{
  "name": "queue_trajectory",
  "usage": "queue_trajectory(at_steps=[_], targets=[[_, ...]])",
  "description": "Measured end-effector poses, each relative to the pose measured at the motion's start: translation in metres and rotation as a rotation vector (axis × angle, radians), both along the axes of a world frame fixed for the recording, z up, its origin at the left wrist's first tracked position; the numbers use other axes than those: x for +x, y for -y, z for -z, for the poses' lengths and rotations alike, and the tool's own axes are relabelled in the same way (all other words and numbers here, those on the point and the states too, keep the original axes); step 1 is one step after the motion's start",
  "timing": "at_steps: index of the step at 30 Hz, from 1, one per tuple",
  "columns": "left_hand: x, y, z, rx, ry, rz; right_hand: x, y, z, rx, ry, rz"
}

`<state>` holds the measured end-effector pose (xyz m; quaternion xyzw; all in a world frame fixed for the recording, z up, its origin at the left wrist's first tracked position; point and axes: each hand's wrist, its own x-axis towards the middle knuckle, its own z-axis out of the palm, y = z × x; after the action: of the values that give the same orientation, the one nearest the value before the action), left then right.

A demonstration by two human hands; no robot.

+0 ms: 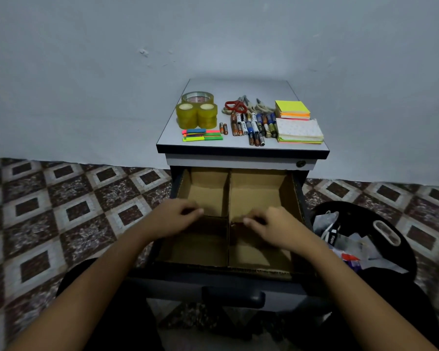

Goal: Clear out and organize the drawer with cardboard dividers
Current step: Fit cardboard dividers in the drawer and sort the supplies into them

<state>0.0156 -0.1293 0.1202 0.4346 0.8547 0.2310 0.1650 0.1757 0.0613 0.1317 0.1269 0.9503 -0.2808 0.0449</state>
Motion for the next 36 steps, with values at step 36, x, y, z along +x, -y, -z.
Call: queue_trajectory(at_steps=[36], targets=[[-0.146,-0.086,-0.083,0.547,-0.075,-0.461,-0.198,-0.052,-0.091,-0.013,-0.55,0.186]])
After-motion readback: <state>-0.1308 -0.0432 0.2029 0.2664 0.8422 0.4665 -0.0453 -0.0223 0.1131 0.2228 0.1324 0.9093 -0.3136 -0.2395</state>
